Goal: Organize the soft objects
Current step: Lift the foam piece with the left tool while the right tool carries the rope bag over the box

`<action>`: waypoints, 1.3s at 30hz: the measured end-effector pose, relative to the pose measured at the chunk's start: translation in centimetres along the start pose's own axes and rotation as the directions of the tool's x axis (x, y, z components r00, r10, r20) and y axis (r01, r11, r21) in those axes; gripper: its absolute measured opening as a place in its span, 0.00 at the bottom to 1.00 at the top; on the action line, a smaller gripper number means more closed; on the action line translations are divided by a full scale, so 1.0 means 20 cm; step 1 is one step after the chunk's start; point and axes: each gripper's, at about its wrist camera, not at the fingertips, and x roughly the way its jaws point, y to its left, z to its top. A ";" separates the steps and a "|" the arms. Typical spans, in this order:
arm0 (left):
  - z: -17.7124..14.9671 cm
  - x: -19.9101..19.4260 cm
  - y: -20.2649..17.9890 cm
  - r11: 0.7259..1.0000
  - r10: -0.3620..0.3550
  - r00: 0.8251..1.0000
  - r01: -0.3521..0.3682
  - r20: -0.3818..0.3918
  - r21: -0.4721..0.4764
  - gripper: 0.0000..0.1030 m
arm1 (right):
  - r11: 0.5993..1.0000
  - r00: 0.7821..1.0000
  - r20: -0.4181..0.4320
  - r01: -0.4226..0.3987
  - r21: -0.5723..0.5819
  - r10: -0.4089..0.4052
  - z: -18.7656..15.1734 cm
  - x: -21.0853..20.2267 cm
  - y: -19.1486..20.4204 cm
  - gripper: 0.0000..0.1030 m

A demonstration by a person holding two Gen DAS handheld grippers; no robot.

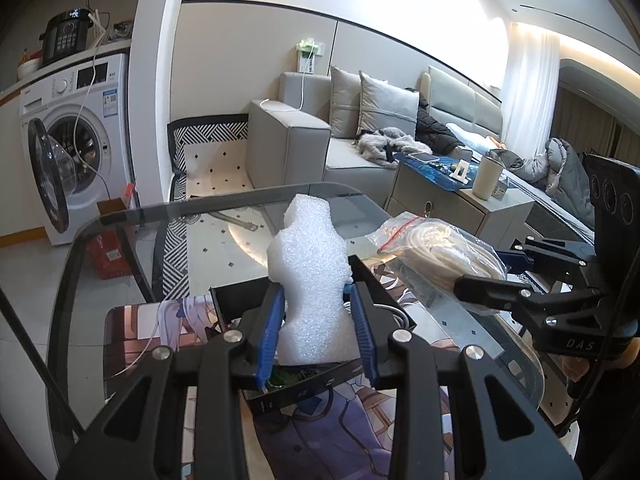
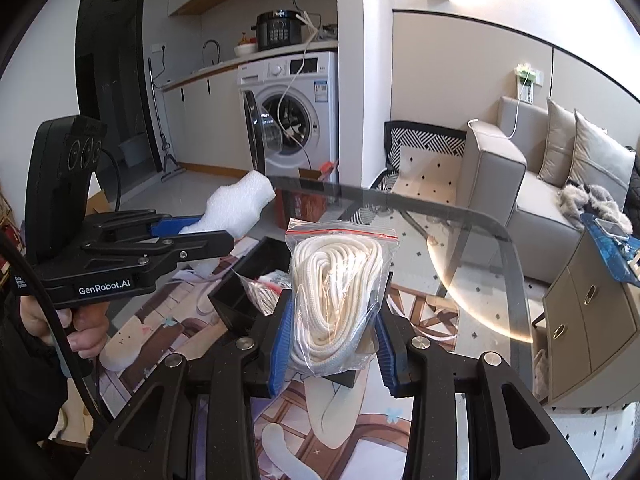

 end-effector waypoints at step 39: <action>-0.04 0.44 0.13 0.998 0.003 0.979 -0.016 -0.203 -0.064 0.33 | 0.990 0.967 -0.256 -0.026 -0.138 -0.010 0.04 0.62 0.01 0.36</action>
